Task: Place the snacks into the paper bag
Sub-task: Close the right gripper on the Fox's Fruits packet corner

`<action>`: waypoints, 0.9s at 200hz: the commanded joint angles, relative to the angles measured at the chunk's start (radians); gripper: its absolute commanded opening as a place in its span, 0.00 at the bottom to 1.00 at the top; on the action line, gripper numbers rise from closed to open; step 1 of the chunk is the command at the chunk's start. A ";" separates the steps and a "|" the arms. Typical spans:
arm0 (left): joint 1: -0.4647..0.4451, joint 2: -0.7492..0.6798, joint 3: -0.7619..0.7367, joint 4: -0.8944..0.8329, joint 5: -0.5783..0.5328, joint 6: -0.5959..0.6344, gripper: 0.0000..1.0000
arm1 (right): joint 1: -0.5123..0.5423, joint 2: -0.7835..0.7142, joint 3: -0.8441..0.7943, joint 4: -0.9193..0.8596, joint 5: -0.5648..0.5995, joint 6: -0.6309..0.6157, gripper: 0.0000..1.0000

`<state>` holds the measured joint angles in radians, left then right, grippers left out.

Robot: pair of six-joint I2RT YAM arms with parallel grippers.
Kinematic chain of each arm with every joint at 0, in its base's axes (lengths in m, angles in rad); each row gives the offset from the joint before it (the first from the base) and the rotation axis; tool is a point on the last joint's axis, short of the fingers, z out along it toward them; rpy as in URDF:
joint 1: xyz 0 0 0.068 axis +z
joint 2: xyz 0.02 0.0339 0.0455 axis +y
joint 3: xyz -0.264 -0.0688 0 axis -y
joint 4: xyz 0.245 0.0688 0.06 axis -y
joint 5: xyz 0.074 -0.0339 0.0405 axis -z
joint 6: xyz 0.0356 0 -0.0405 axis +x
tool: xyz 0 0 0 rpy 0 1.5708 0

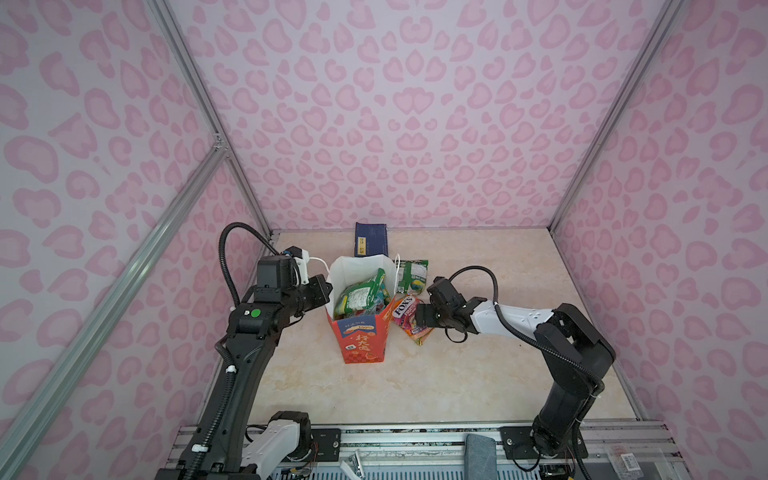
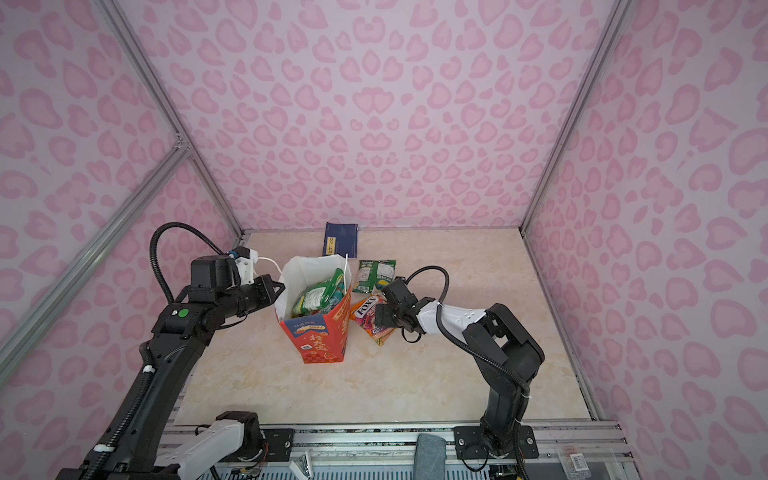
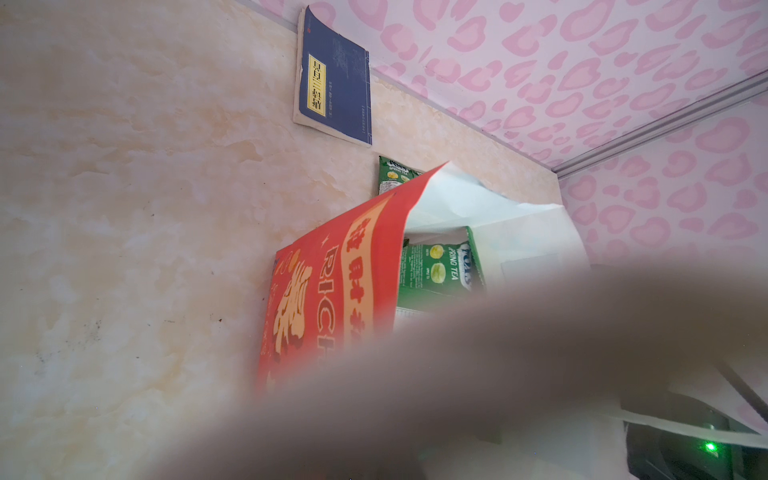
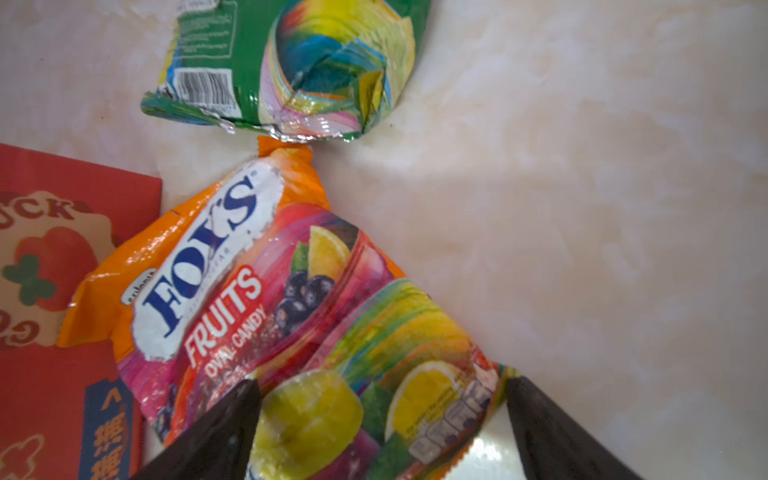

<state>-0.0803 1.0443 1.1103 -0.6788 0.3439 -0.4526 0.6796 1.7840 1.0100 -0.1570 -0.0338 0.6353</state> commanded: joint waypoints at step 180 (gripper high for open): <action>0.005 0.002 -0.003 0.057 0.039 -0.004 0.06 | -0.012 -0.239 -0.127 0.014 -0.106 0.016 0.09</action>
<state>-0.0776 1.0451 1.1088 -0.6773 0.3576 -0.4622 0.6689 1.5795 0.8963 -0.1474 -0.1310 0.6437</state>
